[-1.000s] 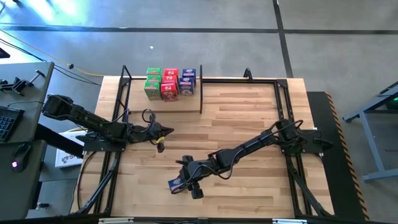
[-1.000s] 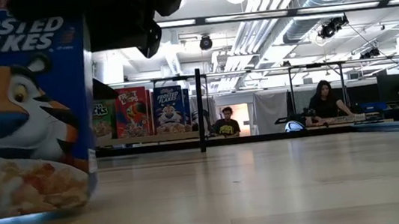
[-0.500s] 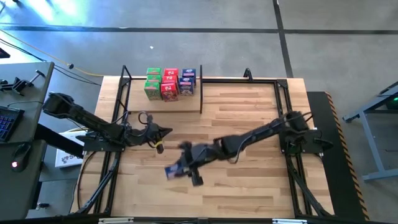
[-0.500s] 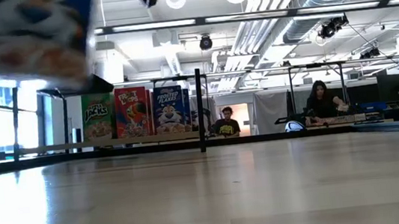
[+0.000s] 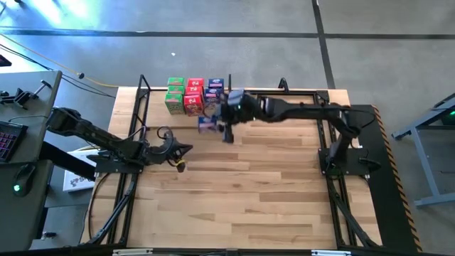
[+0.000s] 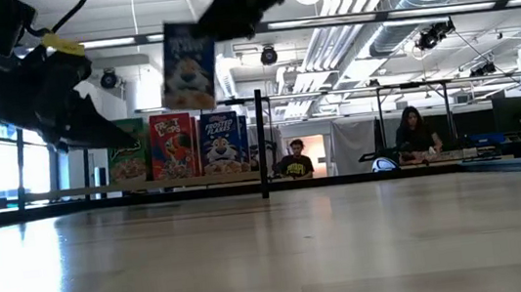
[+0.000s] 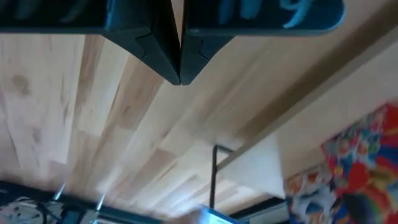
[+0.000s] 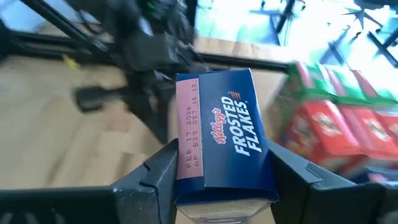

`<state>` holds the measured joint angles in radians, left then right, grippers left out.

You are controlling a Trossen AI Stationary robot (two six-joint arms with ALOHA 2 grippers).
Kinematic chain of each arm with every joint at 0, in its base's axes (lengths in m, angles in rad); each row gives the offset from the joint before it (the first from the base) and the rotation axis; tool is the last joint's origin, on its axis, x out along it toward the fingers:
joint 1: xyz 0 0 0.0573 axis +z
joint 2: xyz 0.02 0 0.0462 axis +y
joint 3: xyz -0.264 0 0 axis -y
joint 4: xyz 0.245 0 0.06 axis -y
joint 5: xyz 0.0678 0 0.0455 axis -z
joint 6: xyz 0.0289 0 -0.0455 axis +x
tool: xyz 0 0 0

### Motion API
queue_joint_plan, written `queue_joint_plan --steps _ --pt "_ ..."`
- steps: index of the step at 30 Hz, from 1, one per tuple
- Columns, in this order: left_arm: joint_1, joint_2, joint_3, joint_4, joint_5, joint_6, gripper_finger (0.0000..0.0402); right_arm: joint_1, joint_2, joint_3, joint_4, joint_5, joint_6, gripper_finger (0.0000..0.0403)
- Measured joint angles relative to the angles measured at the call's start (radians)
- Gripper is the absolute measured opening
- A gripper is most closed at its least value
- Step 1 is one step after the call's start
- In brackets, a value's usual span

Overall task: Stack cereal on shelf
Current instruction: Put the blue cereal box on the shelf aligned with the blue cereal box

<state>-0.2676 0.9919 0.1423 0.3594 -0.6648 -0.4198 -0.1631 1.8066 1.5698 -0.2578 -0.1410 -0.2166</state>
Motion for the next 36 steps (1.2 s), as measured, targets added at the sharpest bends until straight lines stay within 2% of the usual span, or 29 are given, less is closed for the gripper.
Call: queue_joint_plan --steps 7,17,27,36 --pt "0.0 0.005 -0.065 0.106 0.0 -0.05 0.0 -0.128 0.059 0.0 0.009 -0.097 -0.073 0.0167" --pt "0.0 0.005 -0.065 0.115 0.0 -0.023 0.0 -0.175 0.156 0.0 0.046 -0.114 -0.111 0.0167" --pt "0.0 0.005 -0.065 0.118 0.0 -0.022 0.0 -0.177 0.179 0.0 0.068 -0.018 -0.124 0.0189" --pt "-0.001 0.005 -0.065 0.122 0.017 -0.022 0.0 -0.177 0.18 0.0 0.075 0.006 -0.122 0.0195"
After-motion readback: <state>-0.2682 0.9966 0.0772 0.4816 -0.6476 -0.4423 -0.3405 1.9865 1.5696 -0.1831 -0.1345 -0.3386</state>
